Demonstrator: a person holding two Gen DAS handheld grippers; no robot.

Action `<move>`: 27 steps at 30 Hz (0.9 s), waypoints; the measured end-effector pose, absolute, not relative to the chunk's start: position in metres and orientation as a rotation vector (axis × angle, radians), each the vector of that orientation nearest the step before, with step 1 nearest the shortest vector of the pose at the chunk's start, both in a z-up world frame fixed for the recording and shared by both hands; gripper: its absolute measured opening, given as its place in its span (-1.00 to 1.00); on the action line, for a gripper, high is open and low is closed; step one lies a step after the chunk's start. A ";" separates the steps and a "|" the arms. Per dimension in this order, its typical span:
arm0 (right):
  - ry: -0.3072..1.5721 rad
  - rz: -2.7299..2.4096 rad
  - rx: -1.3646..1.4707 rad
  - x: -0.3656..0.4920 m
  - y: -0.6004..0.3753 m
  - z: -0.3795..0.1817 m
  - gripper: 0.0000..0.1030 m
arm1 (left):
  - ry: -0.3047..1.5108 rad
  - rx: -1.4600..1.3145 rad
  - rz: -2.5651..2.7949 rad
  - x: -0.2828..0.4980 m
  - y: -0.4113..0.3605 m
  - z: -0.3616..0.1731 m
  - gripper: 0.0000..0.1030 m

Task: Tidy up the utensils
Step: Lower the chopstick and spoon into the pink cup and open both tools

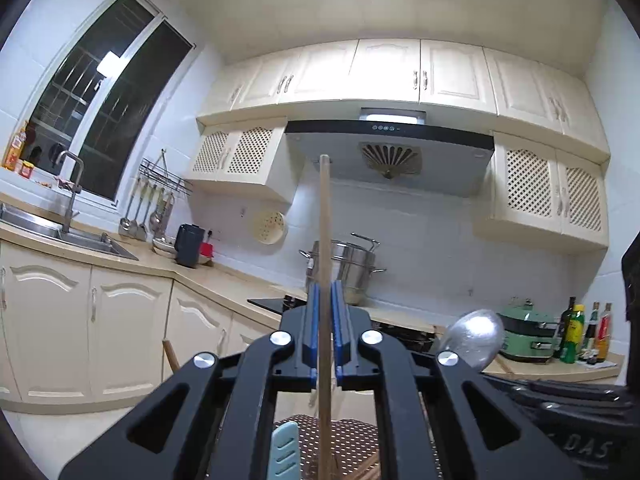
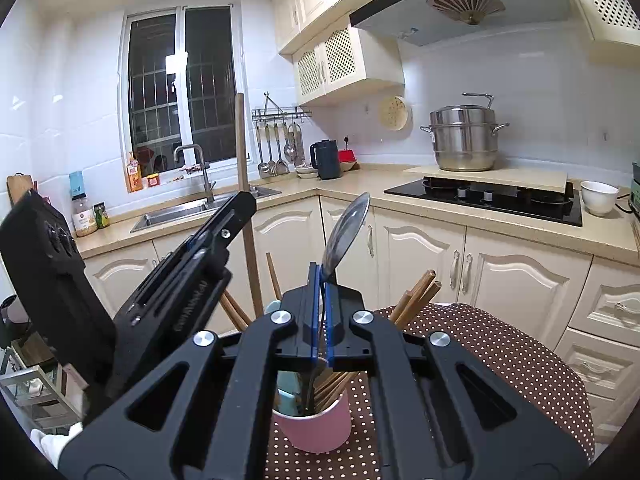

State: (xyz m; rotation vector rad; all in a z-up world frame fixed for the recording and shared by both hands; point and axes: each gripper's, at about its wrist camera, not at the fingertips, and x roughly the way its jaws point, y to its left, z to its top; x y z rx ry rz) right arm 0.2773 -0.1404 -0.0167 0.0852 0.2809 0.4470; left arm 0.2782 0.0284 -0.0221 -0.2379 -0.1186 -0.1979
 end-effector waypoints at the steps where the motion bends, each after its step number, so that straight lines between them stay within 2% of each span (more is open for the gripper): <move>1: 0.283 0.447 0.089 0.279 -0.141 -0.018 -0.95 | -0.118 -0.232 -0.191 0.280 0.027 -0.024 -0.89; 12: 0.316 0.453 0.085 0.286 -0.136 -0.031 -0.95 | -0.050 -0.190 -0.164 0.286 0.025 -0.048 -0.89; 27: 0.353 0.441 0.060 0.277 -0.123 -0.044 -0.94 | 0.122 -0.161 -0.201 0.254 0.042 -0.083 -0.88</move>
